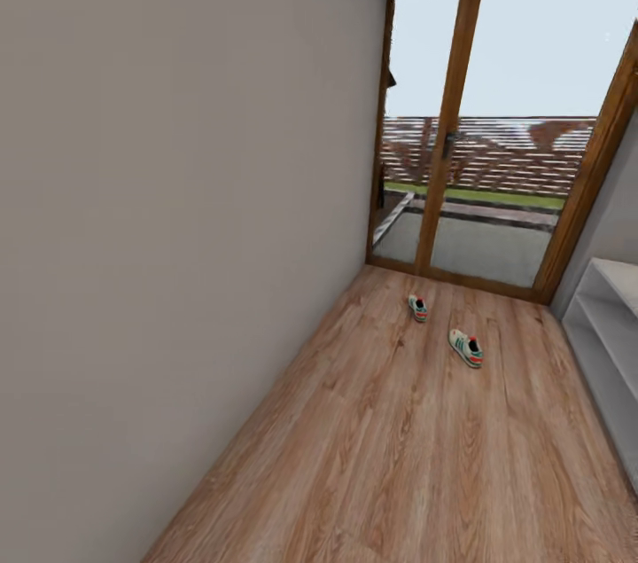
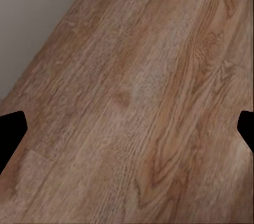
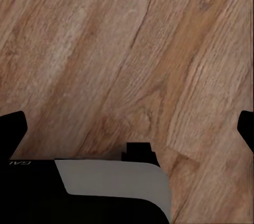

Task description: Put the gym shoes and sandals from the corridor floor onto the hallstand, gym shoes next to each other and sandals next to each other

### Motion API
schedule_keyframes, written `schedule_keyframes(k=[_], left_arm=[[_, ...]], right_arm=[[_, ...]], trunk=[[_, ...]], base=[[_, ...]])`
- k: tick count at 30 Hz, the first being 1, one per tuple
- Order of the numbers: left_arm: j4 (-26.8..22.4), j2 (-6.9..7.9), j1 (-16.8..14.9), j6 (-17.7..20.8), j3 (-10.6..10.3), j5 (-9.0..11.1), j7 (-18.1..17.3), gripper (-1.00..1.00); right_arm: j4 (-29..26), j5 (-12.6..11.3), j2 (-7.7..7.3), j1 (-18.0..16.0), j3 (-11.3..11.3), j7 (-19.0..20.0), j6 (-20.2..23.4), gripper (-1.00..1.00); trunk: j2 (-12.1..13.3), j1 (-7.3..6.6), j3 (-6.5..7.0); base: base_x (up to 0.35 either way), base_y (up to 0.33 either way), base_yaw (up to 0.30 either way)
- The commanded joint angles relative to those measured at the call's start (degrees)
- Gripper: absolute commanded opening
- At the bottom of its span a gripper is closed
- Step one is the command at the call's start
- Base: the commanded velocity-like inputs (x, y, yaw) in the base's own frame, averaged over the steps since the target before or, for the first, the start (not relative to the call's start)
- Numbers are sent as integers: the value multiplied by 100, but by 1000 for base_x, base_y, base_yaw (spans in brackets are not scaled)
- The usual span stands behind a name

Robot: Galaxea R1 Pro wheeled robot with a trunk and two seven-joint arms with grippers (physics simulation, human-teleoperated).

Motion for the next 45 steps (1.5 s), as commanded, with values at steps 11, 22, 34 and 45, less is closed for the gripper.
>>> schedule_keyframes(k=[11, 22, 34, 45], left_arm=[[1, 1, -2, -17, 1, -2, -1, 100], [1, 1, -2, -17, 1, -2, 1, 100], [1, 1, -2, -17, 1, -2, 0, 100], [1, 1, -2, -17, 1, -2, -1, 100]], right_arm=[[-5, -4, 1, -1, -10, 10, 3, 100], [-5, -4, 1, -1, -10, 10, 3, 100], [-5, -4, 1, -1, -10, 10, 3, 100], [-5, -4, 17, -1, -10, 9, 3, 100]], trunk=[[-2, 2, -47], [-2, 2, -90], [-2, 2, -138], [-2, 2, -176]], base=[[256, -190, -249], [266, -193, -247], [280, -198, -229], [280, -198, -99]])
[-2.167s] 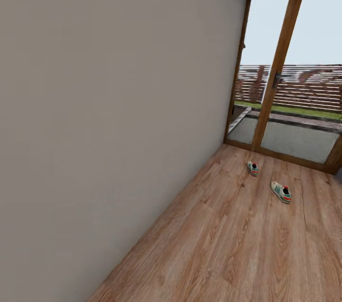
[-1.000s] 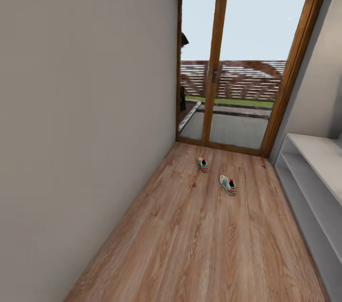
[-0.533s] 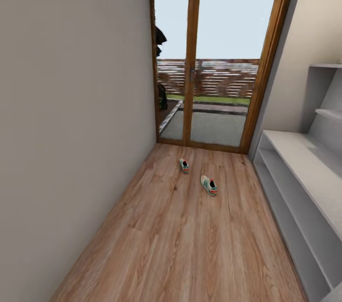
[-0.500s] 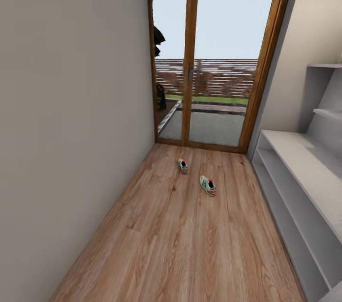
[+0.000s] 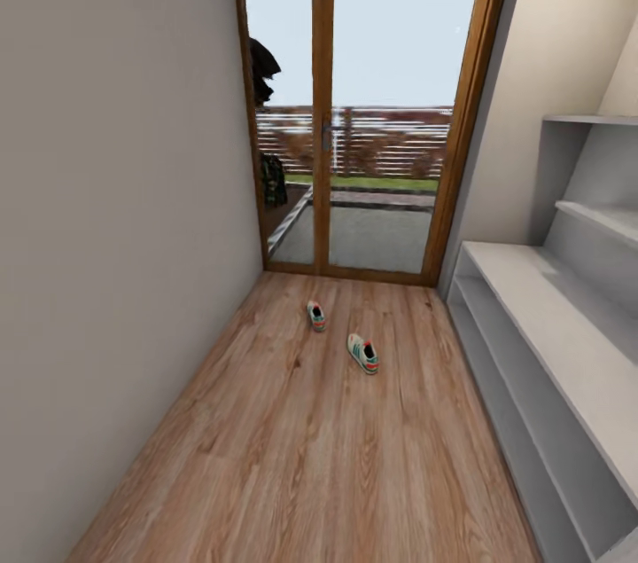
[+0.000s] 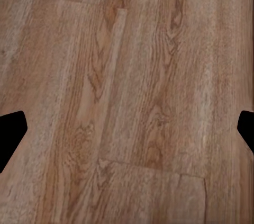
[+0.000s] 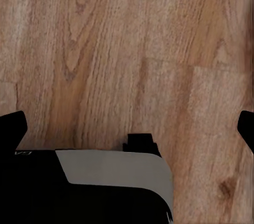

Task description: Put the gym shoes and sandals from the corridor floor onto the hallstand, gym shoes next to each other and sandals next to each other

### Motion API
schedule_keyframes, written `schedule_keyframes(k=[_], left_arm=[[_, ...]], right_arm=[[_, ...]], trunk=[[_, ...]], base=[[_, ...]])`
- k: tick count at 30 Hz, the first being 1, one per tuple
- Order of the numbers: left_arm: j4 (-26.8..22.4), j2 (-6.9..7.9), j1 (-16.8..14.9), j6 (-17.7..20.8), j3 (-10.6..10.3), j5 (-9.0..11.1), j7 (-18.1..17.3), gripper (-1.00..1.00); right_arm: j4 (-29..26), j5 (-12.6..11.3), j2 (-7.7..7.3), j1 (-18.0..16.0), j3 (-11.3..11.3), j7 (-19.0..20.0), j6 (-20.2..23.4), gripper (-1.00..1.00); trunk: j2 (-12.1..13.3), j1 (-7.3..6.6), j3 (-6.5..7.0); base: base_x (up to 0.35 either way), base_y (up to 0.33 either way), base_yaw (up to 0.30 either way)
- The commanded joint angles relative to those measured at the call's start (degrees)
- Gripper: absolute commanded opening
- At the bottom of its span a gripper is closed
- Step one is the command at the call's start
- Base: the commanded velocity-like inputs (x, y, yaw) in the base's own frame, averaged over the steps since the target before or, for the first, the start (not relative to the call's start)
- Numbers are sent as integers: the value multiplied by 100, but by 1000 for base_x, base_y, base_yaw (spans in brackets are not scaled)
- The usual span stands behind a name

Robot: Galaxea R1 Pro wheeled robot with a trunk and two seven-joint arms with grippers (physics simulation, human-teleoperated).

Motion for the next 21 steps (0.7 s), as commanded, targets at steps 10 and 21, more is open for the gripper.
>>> schedule_keyframes(k=[10, 21], left_arm=[[2, 0, -2, -17, 1, -2, 2, 100], [2, 0, -2, -17, 1, -2, 3, 100]], right_arm=[[49, 53, 10, -1, 6, 4, -6, 100], [53, 57, 23, -1, 25, 7, -6, 100]], trunk=[[-2, 3, -8], [-2, 3, -8]], base=[[281, -198, -3], [325, -113, 0]])
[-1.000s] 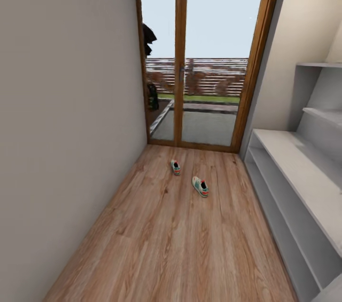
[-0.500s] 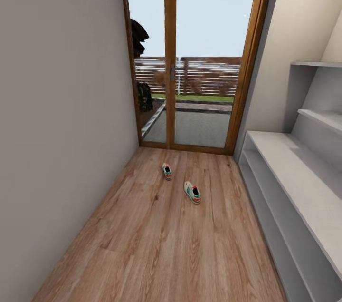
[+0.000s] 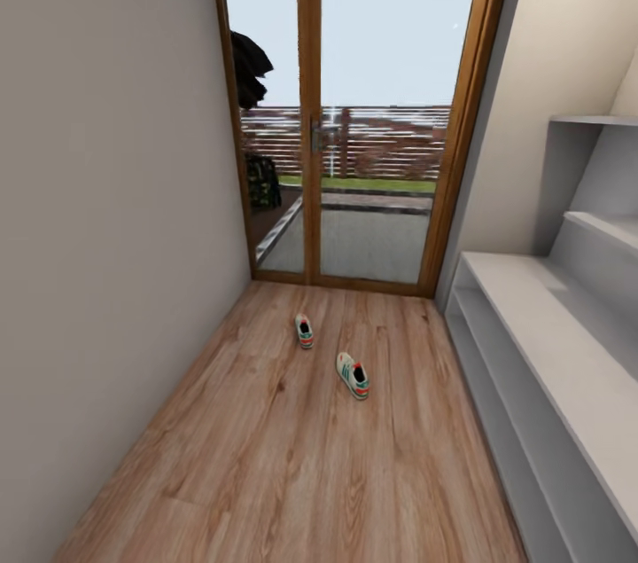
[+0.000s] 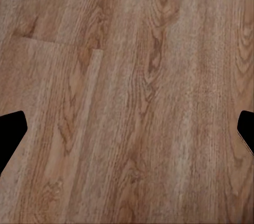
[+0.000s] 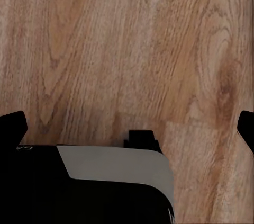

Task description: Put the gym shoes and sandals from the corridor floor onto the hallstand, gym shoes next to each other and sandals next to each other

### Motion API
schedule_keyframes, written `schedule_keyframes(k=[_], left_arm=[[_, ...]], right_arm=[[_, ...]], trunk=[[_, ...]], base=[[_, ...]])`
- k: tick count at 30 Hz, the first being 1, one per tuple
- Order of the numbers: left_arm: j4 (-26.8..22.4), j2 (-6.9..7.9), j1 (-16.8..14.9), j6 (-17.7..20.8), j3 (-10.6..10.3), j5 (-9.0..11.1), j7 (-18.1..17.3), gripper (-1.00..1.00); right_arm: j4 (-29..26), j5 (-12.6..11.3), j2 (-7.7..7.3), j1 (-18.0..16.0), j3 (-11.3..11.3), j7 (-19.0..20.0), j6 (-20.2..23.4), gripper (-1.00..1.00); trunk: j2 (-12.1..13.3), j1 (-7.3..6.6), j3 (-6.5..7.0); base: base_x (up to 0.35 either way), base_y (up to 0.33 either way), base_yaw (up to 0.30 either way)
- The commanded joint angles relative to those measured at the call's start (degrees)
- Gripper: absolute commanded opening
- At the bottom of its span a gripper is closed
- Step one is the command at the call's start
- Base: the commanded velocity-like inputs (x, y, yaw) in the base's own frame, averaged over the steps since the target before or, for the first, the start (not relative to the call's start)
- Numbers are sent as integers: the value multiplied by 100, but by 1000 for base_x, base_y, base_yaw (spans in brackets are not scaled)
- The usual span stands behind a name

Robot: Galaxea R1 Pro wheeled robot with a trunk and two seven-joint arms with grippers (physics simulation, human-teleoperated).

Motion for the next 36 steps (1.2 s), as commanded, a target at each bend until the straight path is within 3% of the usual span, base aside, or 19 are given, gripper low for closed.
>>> schedule_keyframes(k=[1, 19, 36], left_arm=[[3, 0, -3, -18, 1, -2, 2, 100], [3, 0, -3, -18, 1, -2, 1, 100], [3, 0, -3, -18, 1, -2, 0, 100]], right_arm=[[-7, -2, 1, -1, -10, 10, 2, 100], [-70, -42, 7, -1, -33, 4, 10, 100], [-69, -49, 7, -1, -33, 4, 7, 100]], trunk=[[-2, 3, -5], [-2, 3, -5], [-2, 3, -42]], base=[[345, -27, 0], [348, -12, 17], [349, -97, 200]])
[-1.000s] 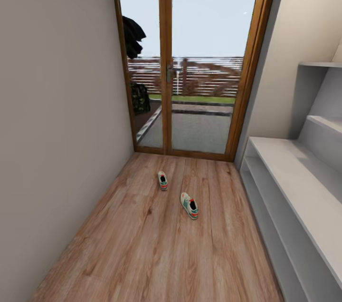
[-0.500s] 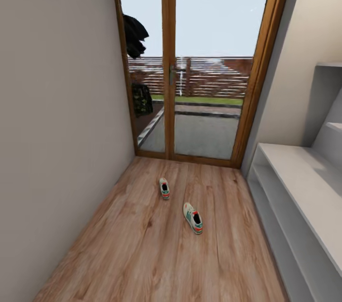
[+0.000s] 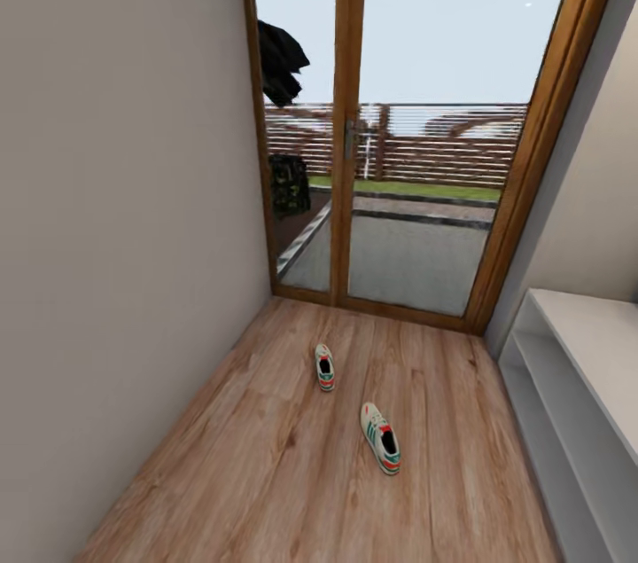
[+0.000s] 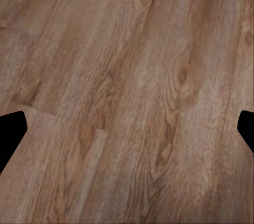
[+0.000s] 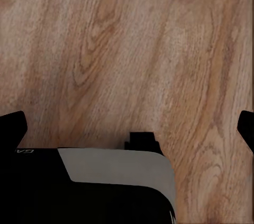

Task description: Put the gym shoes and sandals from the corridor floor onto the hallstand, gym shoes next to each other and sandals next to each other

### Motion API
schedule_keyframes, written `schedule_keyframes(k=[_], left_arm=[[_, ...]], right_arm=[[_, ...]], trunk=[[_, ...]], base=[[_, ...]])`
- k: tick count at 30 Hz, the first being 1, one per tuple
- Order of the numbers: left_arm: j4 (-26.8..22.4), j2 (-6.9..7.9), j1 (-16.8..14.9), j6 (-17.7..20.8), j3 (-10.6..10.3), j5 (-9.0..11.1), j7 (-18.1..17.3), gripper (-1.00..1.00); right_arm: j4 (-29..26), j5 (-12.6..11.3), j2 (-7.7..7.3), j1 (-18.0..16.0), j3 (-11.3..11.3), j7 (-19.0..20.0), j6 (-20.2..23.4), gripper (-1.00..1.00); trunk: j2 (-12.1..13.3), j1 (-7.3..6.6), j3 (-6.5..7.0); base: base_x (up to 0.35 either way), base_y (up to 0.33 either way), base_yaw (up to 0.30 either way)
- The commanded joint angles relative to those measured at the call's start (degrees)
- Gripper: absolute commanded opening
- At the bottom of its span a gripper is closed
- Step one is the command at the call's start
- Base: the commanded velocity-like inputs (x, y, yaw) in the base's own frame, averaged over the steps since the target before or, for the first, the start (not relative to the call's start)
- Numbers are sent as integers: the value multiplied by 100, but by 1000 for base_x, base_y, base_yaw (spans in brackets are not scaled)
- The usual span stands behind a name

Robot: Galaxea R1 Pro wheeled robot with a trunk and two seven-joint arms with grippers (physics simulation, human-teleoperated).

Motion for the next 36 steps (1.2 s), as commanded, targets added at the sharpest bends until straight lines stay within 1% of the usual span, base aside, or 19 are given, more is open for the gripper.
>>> schedule_keyframes(k=[1, 16, 36], left_arm=[[3, 0, -3, -18, 1, -2, 1, 100], [3, 0, -3, -18, 1, -2, 3, 100], [3, 0, -3, -18, 1, -2, 3, 100]], right_arm=[[-4, -3, 1, -1, -9, 9, 2, 100], [-5, -5, 1, -1, -9, 9, 2, 100], [-5, -3, 1, -1, -9, 9, 6, 100]], trunk=[[-2, 3, -6], [-2, 3, -6], [-2, 3, -6]], base=[[349, -111, 24], [346, -136, 3], [301, -186, 0]])
